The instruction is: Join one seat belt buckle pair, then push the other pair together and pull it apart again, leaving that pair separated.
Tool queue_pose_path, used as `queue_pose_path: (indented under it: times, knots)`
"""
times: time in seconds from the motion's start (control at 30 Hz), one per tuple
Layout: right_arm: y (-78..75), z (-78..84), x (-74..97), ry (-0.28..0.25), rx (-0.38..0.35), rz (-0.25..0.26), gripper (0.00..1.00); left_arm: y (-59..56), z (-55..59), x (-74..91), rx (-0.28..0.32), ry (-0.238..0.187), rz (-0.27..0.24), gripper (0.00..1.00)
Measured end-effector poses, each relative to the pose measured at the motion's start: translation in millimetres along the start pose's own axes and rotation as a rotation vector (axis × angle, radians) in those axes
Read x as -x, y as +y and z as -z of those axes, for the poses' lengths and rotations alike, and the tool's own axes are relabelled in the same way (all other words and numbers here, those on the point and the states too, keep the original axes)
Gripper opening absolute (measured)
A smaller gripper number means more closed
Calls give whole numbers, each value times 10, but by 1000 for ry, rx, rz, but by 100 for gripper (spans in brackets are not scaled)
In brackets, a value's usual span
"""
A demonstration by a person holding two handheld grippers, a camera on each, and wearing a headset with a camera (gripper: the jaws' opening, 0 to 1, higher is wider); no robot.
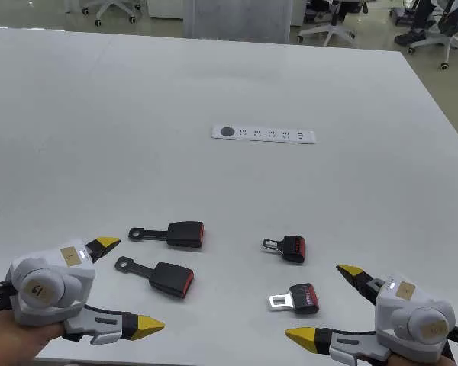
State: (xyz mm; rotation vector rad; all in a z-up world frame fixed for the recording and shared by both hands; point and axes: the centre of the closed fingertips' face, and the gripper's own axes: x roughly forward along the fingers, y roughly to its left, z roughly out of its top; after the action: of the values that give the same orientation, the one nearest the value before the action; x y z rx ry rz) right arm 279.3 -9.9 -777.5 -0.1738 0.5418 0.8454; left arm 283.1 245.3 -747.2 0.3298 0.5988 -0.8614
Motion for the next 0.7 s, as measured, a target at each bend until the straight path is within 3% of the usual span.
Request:
queue_pose_path:
  times: [0.7]
  knots:
    - [-51,-25,61,-9,-3,21,96,-14,-32,4,-22,4,-2,100]
